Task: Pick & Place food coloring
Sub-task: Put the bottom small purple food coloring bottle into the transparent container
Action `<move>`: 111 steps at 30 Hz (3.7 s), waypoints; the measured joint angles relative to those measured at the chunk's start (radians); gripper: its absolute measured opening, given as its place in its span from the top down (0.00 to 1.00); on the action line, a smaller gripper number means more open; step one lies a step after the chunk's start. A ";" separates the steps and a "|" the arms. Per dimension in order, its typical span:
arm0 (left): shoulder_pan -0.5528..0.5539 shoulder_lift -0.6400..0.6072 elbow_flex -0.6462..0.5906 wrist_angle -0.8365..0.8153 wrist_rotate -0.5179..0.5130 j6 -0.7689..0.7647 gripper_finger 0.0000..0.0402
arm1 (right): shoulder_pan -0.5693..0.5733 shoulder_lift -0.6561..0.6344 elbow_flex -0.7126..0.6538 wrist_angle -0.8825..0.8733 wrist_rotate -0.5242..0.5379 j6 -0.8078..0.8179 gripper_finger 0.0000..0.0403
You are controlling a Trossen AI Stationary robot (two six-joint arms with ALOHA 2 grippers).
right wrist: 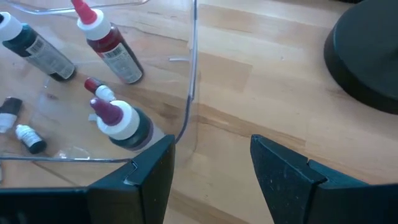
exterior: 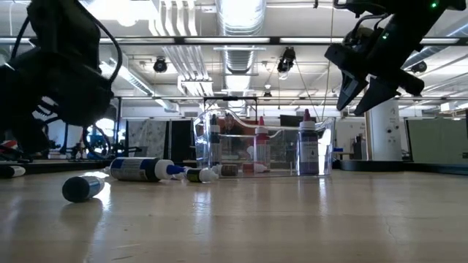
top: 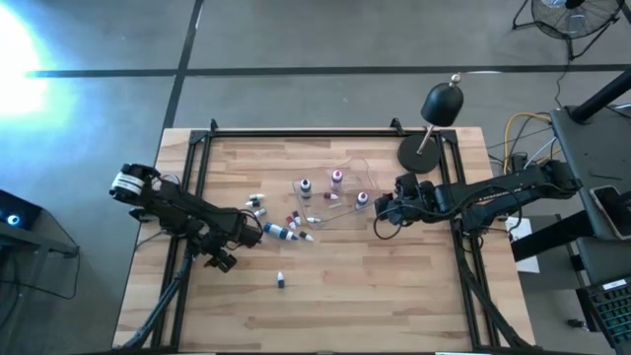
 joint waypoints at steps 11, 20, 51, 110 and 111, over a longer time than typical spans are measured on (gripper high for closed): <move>0.063 0.143 0.002 -0.003 -0.023 0.000 0.58 | 0.000 0.000 -0.153 0.184 -0.055 -0.004 0.50; 0.099 0.123 0.003 0.004 -0.115 -0.073 0.58 | 0.001 0.000 -0.257 0.294 -0.093 -0.006 0.50; 0.148 0.083 0.074 -0.107 -0.289 -0.170 0.58 | -0.001 0.000 -0.284 0.361 -0.042 -0.056 0.50; -0.181 0.033 -0.036 -0.115 -0.258 -1.008 0.58 | 0.000 0.000 -0.286 0.359 -0.026 -0.074 0.50; -0.182 0.033 -0.038 -0.111 -0.261 -1.013 0.58 | 0.000 0.000 -0.286 0.360 -0.026 -0.074 0.50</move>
